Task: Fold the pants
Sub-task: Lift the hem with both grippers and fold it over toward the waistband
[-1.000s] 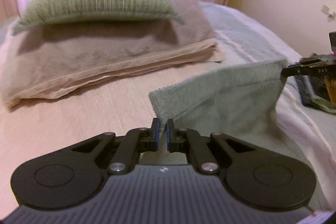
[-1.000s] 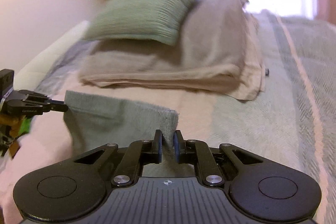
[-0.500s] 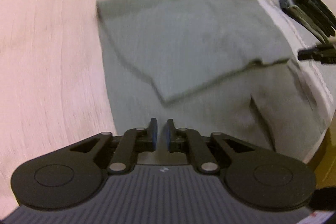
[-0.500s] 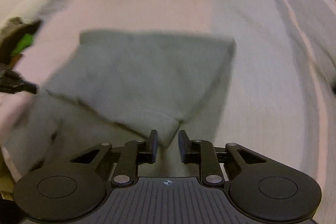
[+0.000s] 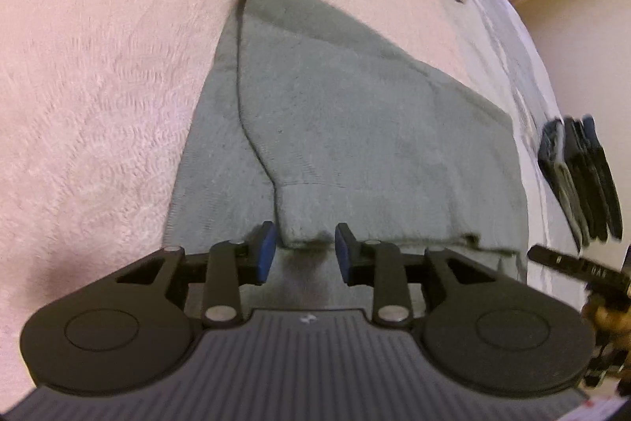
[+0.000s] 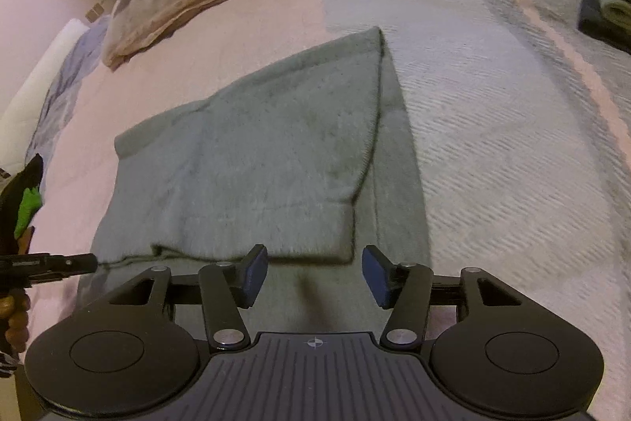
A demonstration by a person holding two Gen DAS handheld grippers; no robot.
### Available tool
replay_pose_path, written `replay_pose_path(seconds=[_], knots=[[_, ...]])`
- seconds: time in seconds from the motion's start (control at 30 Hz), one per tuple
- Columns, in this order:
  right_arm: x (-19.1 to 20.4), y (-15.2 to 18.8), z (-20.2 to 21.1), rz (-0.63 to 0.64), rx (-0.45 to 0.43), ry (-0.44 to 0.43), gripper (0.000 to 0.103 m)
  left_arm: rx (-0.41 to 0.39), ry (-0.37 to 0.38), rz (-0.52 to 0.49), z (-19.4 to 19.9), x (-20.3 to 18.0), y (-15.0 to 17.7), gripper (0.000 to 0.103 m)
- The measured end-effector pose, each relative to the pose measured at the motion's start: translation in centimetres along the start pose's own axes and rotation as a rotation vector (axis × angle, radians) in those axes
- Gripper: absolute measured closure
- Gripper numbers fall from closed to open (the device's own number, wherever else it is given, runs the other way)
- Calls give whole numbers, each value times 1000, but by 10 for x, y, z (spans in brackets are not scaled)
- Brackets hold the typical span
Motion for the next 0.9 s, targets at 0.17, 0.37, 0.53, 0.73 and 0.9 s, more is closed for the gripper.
replay_pose_path(seconds=[0.17,0.37,0.53,0.73,0.9], knots=[[-17,1,-24,-95,41,-40,53,57,1,105,-20,11,0,76],[-32,-3,-22,-272,29,-148,55,61,10,143,-19,9,-2,79],[-45,-4,-14,-373,47,-157,84,21,-1,146,-7,9,3,97],[-18,-23,35,-269,26,-177,89,-55,43,74,46,-17,-1,98],[3,-6,93,-154,43,-169,89,-66,65,39,101,-41,28,98]])
Point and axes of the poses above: each gripper's, at about its wrist camera, not at the fingertips, and z roughly against the way its jaws point, x to its left, y to its underside, the point moved 8 cm from there along -z, roughly the way its jaws point, and after that the axes turned 3 degrees about y, right-handed, at the moved point
